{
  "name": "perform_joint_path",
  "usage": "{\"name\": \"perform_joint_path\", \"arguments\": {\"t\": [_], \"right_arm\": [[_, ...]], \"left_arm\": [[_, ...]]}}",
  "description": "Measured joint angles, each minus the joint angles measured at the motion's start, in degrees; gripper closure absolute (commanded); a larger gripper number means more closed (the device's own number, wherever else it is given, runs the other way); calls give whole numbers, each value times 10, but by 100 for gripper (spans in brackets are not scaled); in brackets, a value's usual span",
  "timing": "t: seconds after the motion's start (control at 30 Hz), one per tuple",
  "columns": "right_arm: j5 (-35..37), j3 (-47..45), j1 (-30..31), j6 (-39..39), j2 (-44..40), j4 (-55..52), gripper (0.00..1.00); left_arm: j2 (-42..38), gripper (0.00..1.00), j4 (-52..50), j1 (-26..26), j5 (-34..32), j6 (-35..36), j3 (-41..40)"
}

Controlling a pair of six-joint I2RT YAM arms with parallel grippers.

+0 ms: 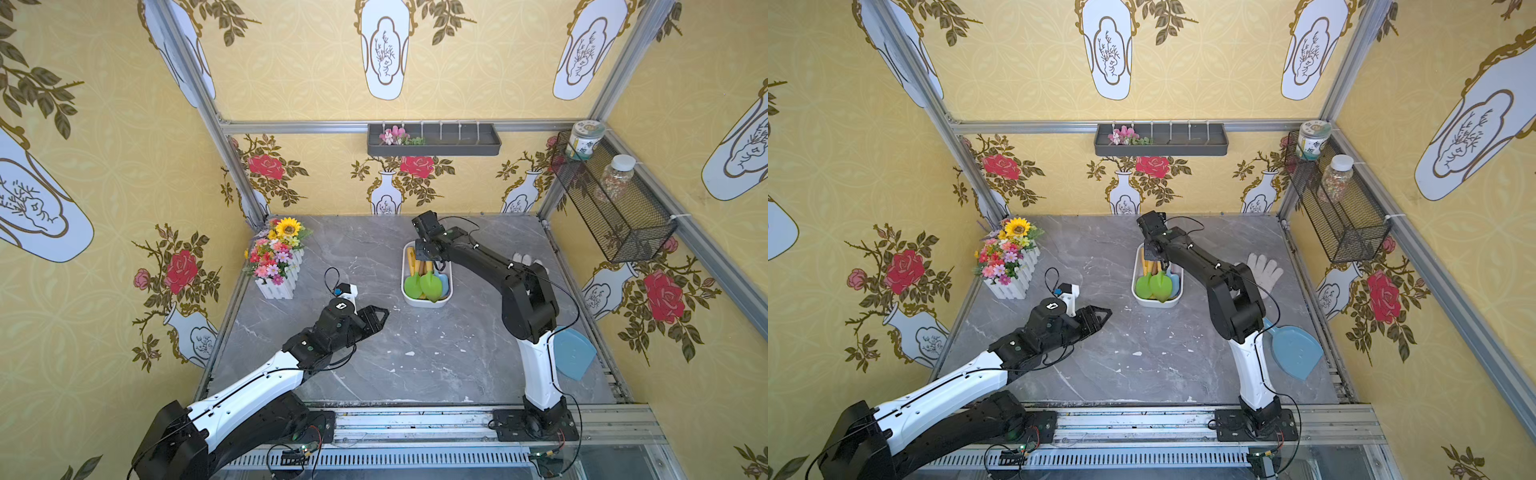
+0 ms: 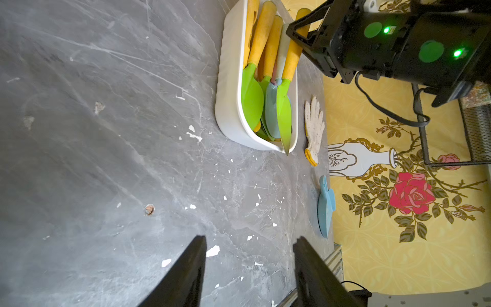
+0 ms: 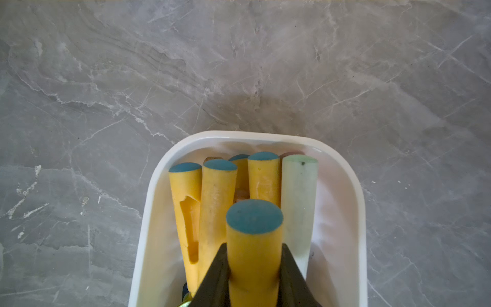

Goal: Put the shovel into the storage box
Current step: Place the shovel in the storage box.

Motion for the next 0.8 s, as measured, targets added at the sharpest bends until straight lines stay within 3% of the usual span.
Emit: {"name": "perform_joint_path", "arguments": {"t": [0.6, 0.8], "right_arm": [[7, 45, 0, 29, 33, -23, 79], [9, 69, 0, 33, 54, -37, 72]], "left_arm": [[-14, 43, 4, 0, 0, -2, -12], [-15, 43, 6, 0, 0, -10, -16]]}}
